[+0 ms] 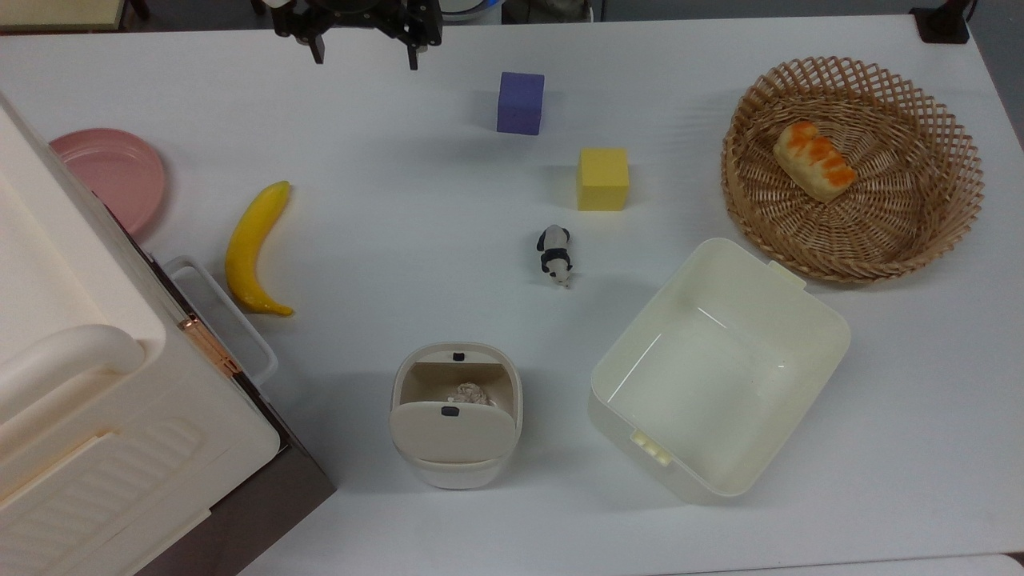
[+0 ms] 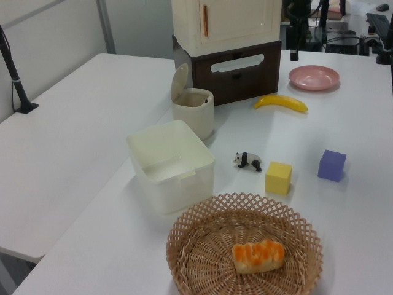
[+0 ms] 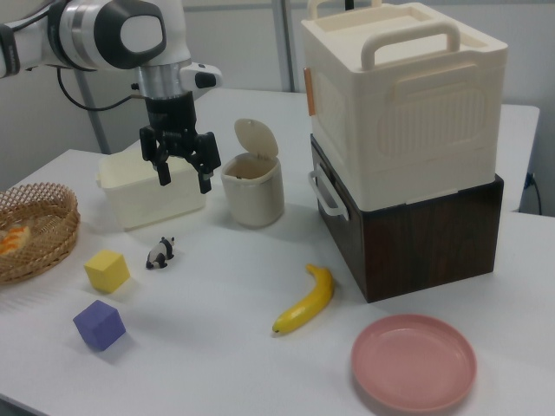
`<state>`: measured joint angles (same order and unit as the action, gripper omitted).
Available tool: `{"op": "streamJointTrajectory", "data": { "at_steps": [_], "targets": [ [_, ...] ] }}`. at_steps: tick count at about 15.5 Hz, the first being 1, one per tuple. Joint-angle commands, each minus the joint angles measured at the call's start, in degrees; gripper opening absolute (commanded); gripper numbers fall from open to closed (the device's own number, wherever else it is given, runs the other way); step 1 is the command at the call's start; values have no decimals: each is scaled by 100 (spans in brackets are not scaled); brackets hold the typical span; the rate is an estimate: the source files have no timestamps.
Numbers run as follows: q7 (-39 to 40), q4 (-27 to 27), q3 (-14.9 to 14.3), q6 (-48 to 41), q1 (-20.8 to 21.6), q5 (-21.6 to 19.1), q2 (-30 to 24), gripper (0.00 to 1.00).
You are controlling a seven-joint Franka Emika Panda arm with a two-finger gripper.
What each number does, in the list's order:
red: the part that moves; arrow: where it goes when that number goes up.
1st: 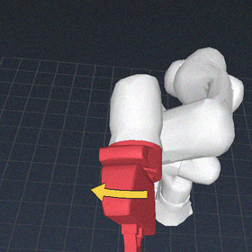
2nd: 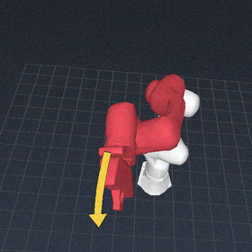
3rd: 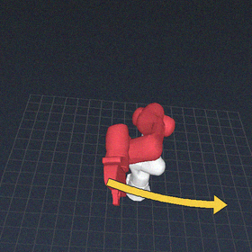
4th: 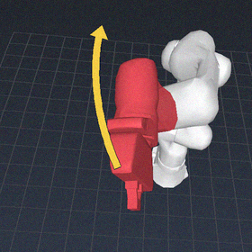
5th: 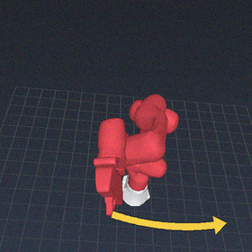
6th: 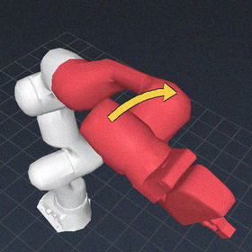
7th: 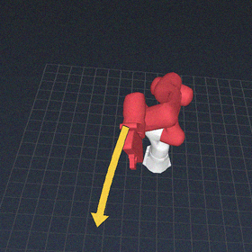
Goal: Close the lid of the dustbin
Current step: 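Move the gripper over the open lid of the cream dustbin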
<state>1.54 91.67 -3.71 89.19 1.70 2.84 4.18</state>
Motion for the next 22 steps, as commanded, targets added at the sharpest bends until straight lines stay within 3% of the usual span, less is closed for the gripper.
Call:
{"op": "streamJointTrajectory", "data": {
  "at_steps": [1,7,11,14,19,22],
  "targets": [
    [-84,61,-33,177,93,85,-49,100],
    [-75,88,-24,1073,181,50,135,100],
    [-398,-350,-24,2257,304,-134,705,100],
    [-917,-378,-33,3618,418,-187,996,100],
    [-1357,-834,-60,5369,629,6,1751,100],
    [-1875,-1177,-112,5863,673,417,2077,100]
  ]
}}
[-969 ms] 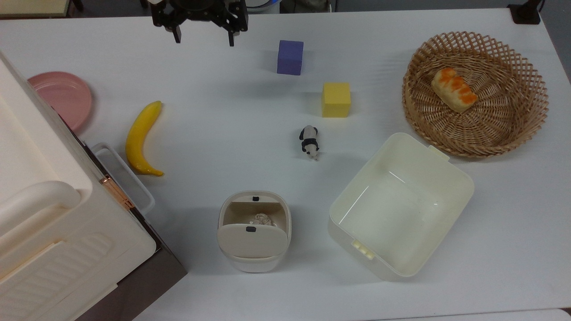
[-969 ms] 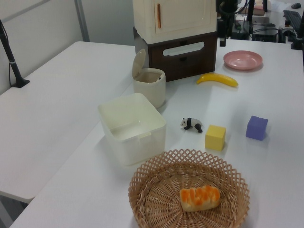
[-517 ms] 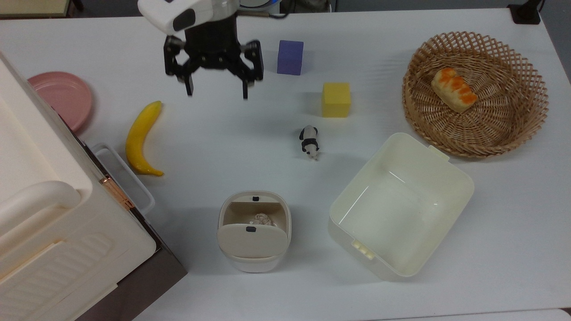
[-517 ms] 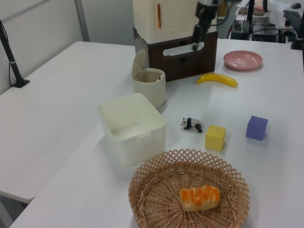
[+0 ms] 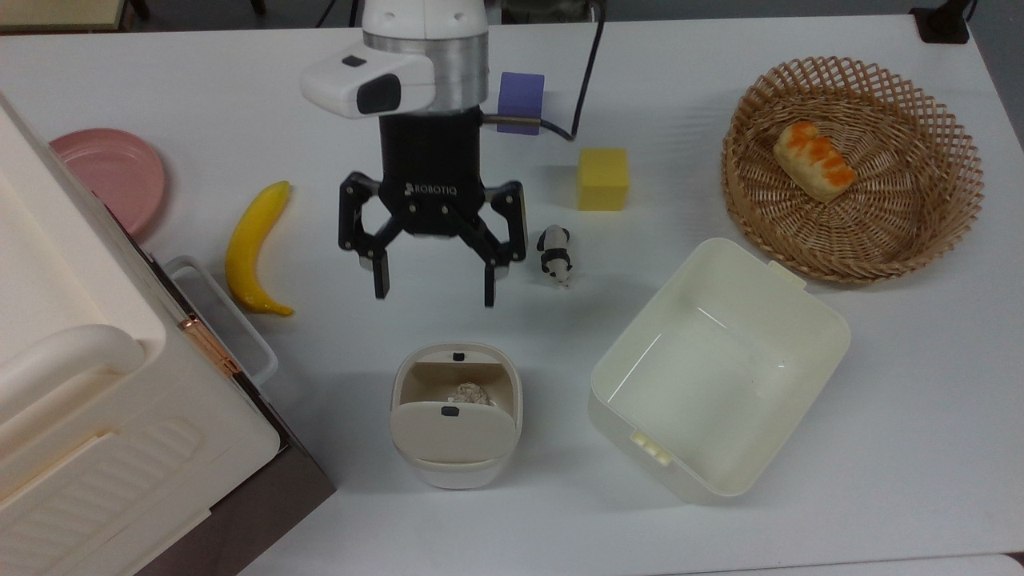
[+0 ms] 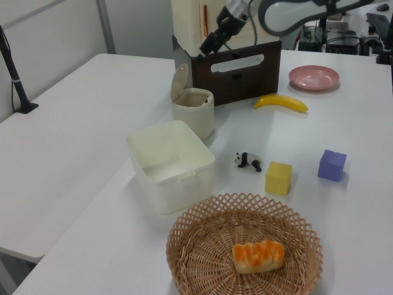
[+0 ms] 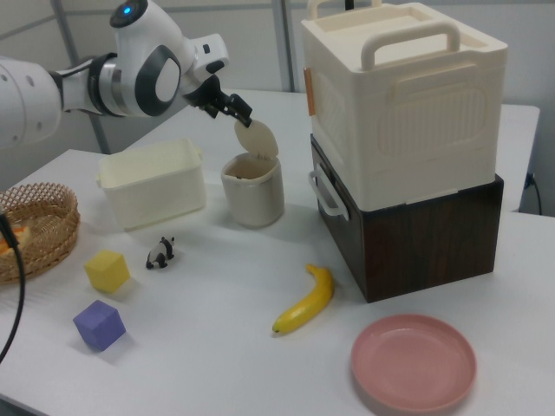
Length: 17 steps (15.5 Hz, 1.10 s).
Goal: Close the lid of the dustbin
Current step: 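Move the gripper over the open lid of the cream dustbin, then lower the gripper and push the raised lid toward the bin opening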
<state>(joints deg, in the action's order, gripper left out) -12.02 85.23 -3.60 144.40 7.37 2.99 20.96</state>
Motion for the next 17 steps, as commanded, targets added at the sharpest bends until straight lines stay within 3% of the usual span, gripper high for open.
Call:
{"op": "streamJointTrajectory", "data": {
  "at_steps": [1,3,6,7,10,17],
  "targets": [
    [-669,-630,-124,465,115,639,479,100],
    [-924,-753,-228,825,211,1018,611,100],
    [-1013,-772,-1026,1623,659,1230,821,100],
    [-1013,-824,-1133,1792,678,1239,918,100],
    [-1031,-1201,-1222,1995,634,1222,1217,100],
    [-1804,-1228,-1135,2478,625,1186,1419,100]
  ]
}}
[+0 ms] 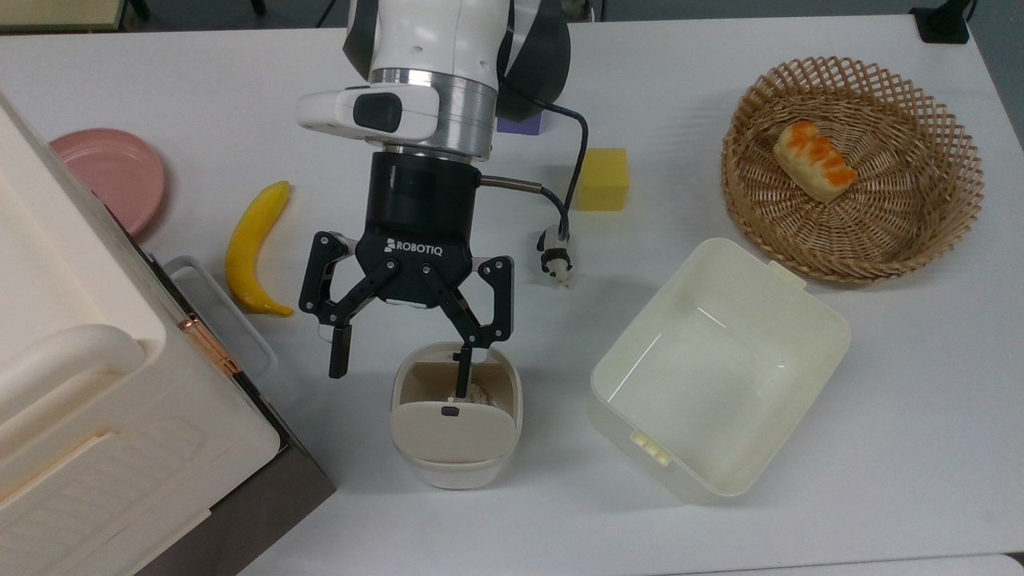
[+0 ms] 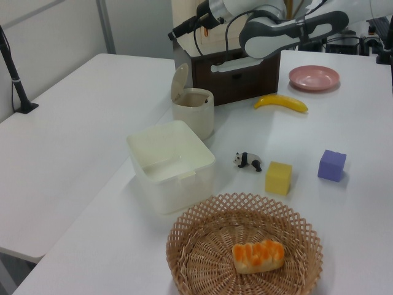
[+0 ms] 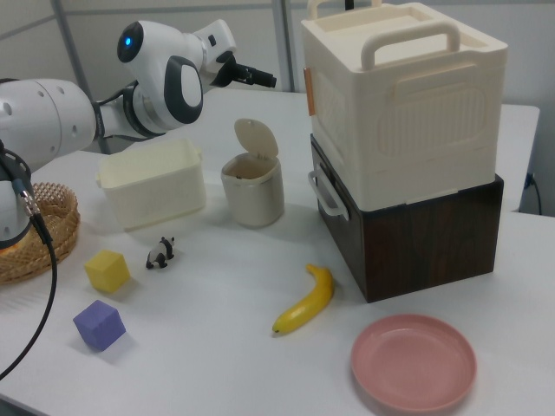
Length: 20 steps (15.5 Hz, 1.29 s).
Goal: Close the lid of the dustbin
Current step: 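Lower the gripper and push the raised lid toward the bin opening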
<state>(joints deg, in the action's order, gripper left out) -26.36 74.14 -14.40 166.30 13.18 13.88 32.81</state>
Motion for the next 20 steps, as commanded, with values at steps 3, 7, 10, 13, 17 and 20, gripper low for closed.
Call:
{"op": "streamJointTrajectory", "data": {
  "at_steps": [3,7,10,13,17,20],
  "targets": [
    [-457,-111,7,491,-78,-34,261,100],
    [-467,-84,69,509,-141,-148,253,100],
    [-467,-58,95,500,-141,-149,253,100],
    [-449,-41,130,491,-141,-140,253,82],
    [-397,-32,130,465,-114,-96,253,19],
    [-160,47,139,456,-97,-96,253,4]
  ]
}}
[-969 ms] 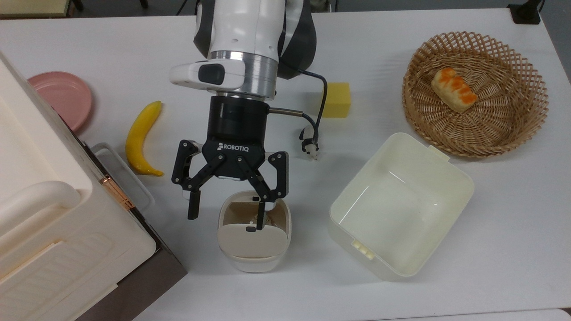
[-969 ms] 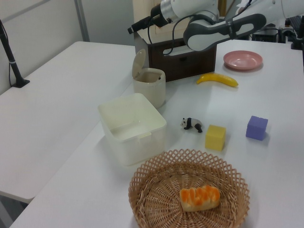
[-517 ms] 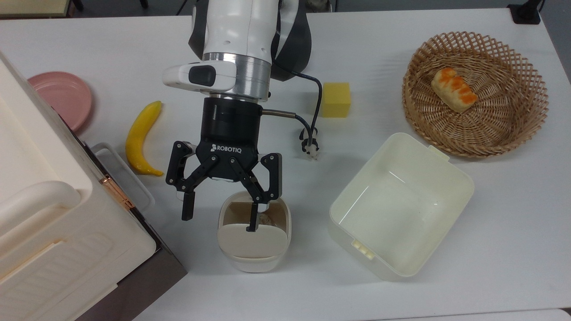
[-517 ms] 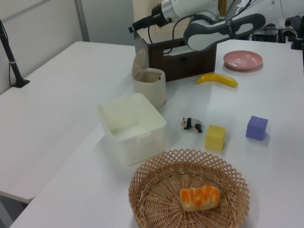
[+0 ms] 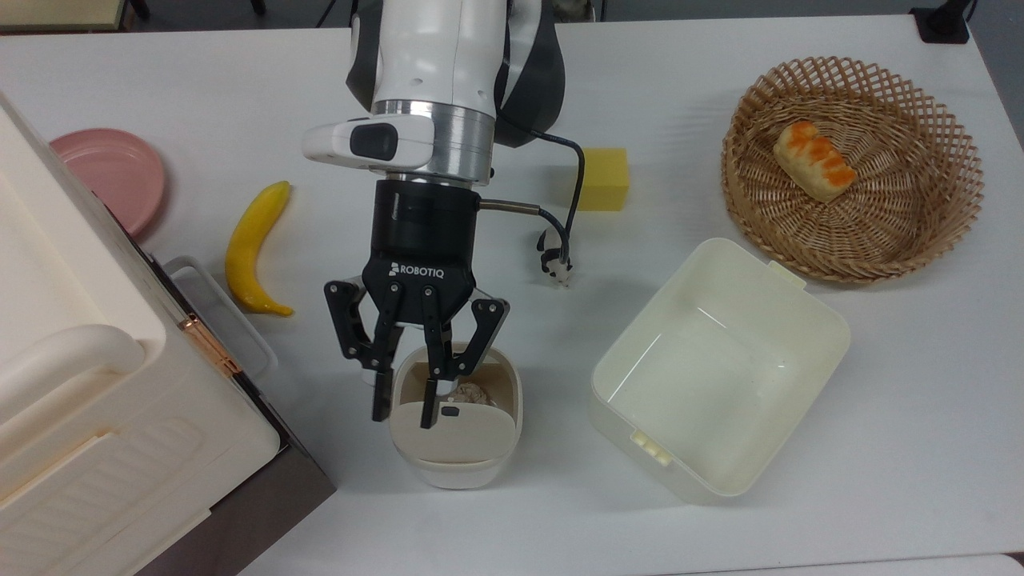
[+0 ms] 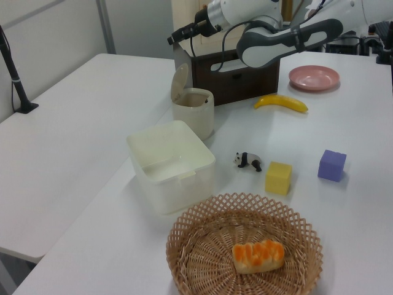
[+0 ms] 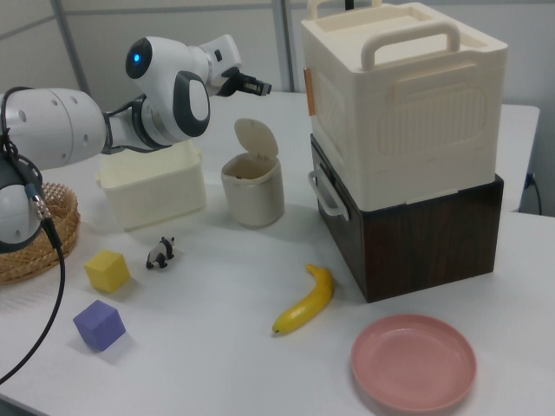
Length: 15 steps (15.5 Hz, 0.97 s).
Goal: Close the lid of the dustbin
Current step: 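Lower the gripper and push the raised lid toward the bin opening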
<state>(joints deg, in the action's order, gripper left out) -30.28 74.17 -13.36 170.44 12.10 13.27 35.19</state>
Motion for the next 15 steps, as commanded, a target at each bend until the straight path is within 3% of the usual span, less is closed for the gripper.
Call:
{"op": "streamJointTrajectory", "data": {
  "at_steps": [1,8,13,15],
  "targets": [
    [250,54,27,42,11,-44,14,4],
    [452,370,36,-318,46,-70,-65,1],
    [751,511,465,-1335,3,-158,-249,0],
    [961,520,528,-1687,-6,-394,-319,0]
  ]
}}
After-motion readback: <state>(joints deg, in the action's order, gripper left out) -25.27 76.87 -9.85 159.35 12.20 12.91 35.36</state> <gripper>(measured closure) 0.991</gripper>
